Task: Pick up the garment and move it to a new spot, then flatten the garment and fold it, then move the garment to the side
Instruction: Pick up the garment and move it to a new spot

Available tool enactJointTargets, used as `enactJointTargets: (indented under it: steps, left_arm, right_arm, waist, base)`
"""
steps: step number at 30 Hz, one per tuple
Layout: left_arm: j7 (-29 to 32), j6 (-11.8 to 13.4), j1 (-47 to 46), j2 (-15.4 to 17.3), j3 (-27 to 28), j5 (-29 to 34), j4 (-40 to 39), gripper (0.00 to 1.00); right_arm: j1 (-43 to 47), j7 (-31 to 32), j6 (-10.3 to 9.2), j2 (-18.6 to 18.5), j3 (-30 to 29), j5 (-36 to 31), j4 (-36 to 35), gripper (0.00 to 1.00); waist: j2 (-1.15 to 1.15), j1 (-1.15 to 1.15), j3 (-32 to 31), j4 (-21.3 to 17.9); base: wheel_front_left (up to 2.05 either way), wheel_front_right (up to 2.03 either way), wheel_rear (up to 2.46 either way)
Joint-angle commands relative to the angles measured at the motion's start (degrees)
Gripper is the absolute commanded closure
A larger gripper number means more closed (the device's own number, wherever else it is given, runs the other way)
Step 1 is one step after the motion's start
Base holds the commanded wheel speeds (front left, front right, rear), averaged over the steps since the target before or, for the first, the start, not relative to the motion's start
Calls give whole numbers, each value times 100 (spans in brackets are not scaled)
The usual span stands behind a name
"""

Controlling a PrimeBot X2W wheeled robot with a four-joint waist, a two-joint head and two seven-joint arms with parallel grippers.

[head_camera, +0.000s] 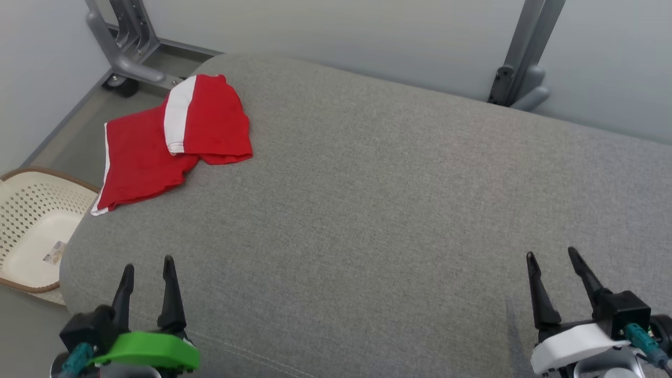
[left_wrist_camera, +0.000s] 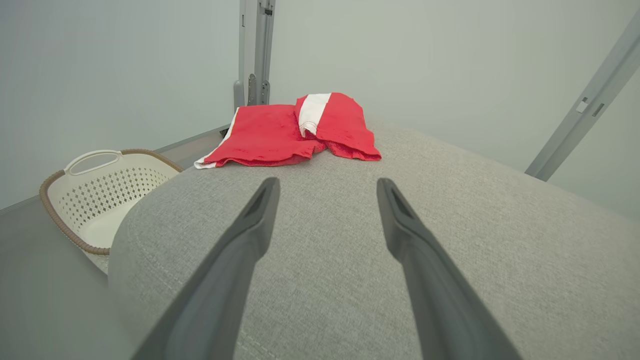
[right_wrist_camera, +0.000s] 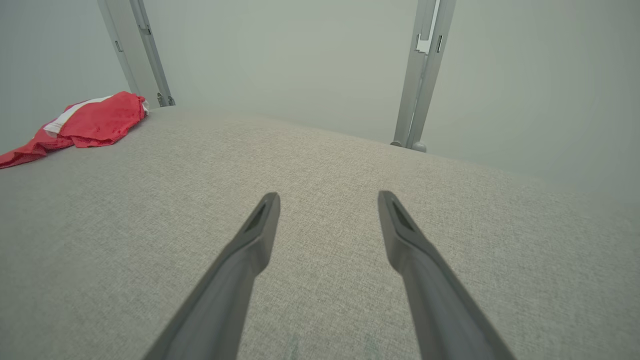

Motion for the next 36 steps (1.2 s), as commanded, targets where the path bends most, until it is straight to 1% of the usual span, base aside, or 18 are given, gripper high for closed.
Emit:
enactJointTargets:
  steps: [1,7,11,16,22,24,26,28,33,36]
  left_arm:
    - [-9,-46,-388,13,20,-32,155,0]
    - [-8,-139,-1865,90,88,-321,848,0]
    - [13,-175,-2826,166,67,-646,1527,0]
    - [59,-189,-3940,425,65,-949,2473,0]
    - [162,-191,-4996,803,216,-1415,3534,0]
    - [172,-191,-5253,1009,187,-1445,3862,0]
    - [202,-191,-5368,1030,188,-1530,4007,0]
    - [328,-192,-5564,1029,221,-1723,4312,0]
    - [628,-192,-5843,1152,181,-1973,4927,0]
    - [761,-187,-5865,1087,136,-2067,5193,0]
  right_arm:
    - [-204,-14,-8,-150,-15,-62,-74,0]
    - [-809,-14,-7,-608,79,-177,-326,0]
    - [-1130,-15,-7,-861,113,-224,-537,0]
    - [-1359,-15,-7,-1142,146,-260,-769,0]
    - [-1382,-11,-8,-1313,191,-286,-989,0]
    - [-1367,0,-8,-1337,201,-293,-1011,0]
    - [-1352,4,-9,-1354,194,-295,-1018,0]
    - [-1296,26,-10,-1376,170,-302,-1025,0]
    - [-1137,49,-15,-1393,96,-337,-1026,0]
    - [-1083,67,-16,-1389,60,-342,-1015,0]
  waist:
    - [0,0,609,-170]
    - [0,0,1800,-330]
    - [0,0,2540,-386]
    - [0,0,3207,-441]
    - [0,0,3623,-574]
    - [0,0,3710,-635]
    - [0,0,3744,-660]
    - [0,0,3796,-696]
    - [0,0,3870,-750]
    - [0,0,3860,-757]
  base:
    - [0,0,0]
    - [0,0,0]
    - [0,0,0]
    - [0,0,0]
    - [0,0,0]
    - [0,0,0]
    - [0,0,0]
    - [0,0,0]
    - [0,0,0]
    - [0,0,0]
